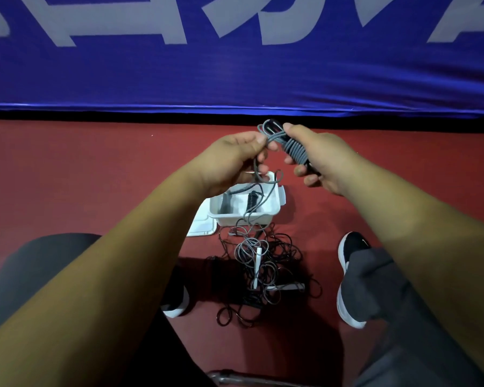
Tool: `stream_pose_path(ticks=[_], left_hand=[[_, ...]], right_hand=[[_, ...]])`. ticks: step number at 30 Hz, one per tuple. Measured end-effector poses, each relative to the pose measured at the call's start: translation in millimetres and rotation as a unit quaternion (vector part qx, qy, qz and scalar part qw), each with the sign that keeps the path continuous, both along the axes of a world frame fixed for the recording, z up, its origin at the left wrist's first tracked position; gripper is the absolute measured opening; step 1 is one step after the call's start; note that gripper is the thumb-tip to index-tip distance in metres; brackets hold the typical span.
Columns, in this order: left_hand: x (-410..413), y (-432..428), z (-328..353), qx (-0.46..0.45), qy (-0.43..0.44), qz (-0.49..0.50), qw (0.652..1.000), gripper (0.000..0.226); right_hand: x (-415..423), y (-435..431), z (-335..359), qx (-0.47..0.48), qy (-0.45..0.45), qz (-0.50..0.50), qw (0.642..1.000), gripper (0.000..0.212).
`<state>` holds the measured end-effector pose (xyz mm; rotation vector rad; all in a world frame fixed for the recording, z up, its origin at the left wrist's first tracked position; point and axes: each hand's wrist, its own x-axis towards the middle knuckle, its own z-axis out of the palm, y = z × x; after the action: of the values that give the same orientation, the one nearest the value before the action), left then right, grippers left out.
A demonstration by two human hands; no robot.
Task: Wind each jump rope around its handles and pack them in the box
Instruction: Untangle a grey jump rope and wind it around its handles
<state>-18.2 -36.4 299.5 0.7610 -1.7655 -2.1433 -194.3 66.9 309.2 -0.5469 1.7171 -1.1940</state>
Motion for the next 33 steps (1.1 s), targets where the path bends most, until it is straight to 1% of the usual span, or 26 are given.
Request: stream_pose_path(ticks=[4,8,10,13,15,17,18,20,22,25,26,30,33], left_hand=[[4.4,-3.9,-0.2,-0.033,-0.011,-0.055,0.998,0.022],[5.0,-11.6,1.3,-0.085,-0.06,-0.049,0.993,0.023],[6.7,-13.8,1.5,-0.125,-0.089,-0.055,0.987,0.025],[7.6,-8.9,3.2,-0.185,-0.106,-0.063,0.975,0.022],[7.0,-4.8,5.5,-0.214,-0.116,-0.063,0.968,0.025],[6.8,-2.9,6.0,-0.238,-0.141,-0.063,0.959,0.031],[7.4,-2.5,5.9,-0.246,-0.154,-0.062,0.955,0.03],[8.8,-3.0,3.8,-0.253,-0.168,-0.062,0.951,0.024],[9.7,-3.7,2.6,-0.254,-0.16,-0.053,0.952,0.022],[9.4,-6.8,3.3,-0.255,-0.134,-0.024,0.957,0.024],[10.0,-7.7,3.9,-0.25,-0.126,-0.021,0.96,0.021],[7.9,-2.1,4.1,-0.212,-0.105,-0.046,0.97,0.016],[2.7,-1.0,3.7,-0.223,-0.1,-0.065,0.968,0.018]], right_hand=[[-8.9,1.4,15.8,-0.02,-0.045,0.042,0.998,0.039],[-12.4,3.7,24.3,-0.022,-0.072,0.068,0.995,0.036],[-11.3,4.2,25.7,-0.028,-0.083,0.079,0.993,0.037],[-9.3,4.9,26.0,-0.033,-0.103,0.086,0.99,0.038],[-8.1,5.4,26.0,-0.03,-0.112,0.098,0.988,0.033],[-7.1,6.3,26.2,-0.023,-0.118,0.112,0.986,0.026],[-6.5,6.7,26.1,-0.019,-0.12,0.118,0.986,0.023],[-4.8,7.2,26.1,-0.014,-0.126,0.129,0.983,0.018],[-3.0,8.0,25.8,-0.009,-0.133,0.138,0.981,0.018],[0.1,9.6,26.1,-0.003,-0.137,0.151,0.979,0.026],[1.3,9.6,25.8,-0.008,-0.145,0.148,0.978,0.027],[2.0,7.4,23.2,-0.071,-0.21,0.093,0.971,0.024],[-0.6,5.8,24.9,-0.089,-0.194,0.05,0.976,0.024]])
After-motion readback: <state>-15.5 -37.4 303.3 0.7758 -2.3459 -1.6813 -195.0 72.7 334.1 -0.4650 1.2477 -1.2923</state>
